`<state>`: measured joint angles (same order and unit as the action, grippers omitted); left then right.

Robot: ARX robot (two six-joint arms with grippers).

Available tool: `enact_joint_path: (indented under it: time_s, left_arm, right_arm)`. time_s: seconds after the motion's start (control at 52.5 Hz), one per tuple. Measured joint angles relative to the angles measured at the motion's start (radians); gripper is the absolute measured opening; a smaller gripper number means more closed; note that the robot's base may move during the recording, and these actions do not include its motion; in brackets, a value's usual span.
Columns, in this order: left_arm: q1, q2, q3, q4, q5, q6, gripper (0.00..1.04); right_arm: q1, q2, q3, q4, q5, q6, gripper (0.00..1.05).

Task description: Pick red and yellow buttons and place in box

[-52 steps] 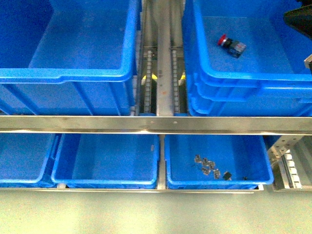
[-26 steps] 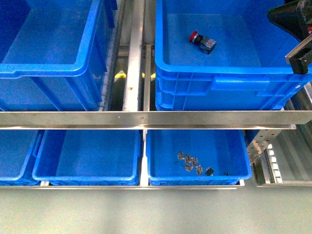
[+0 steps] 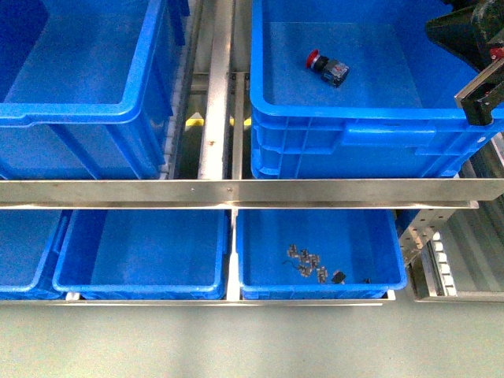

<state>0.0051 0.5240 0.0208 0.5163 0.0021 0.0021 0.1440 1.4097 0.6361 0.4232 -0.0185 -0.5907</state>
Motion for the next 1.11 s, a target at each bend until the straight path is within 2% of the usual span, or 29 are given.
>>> enact_joint_path:
  time_s: [0.934, 1.029, 1.105]
  left_arm:
    - [-0.003, -0.353, 0.0, -0.343, -0.002, 0.0, 0.03]
    - [-0.003, -0.468, 0.0, -0.495, -0.002, 0.0, 0.03]
    - [-0.003, -0.502, 0.0, -0.51, -0.002, 0.0, 0.03]
  right_arm:
    - [0.002, -0.006, 0.0, -0.013, 0.016, 0.016, 0.4]
    - [0.005, -0.006, 0.0, -0.013, 0.021, 0.016, 0.4]
    - [0.006, -0.006, 0.0, -0.013, 0.024, 0.019, 0.4]
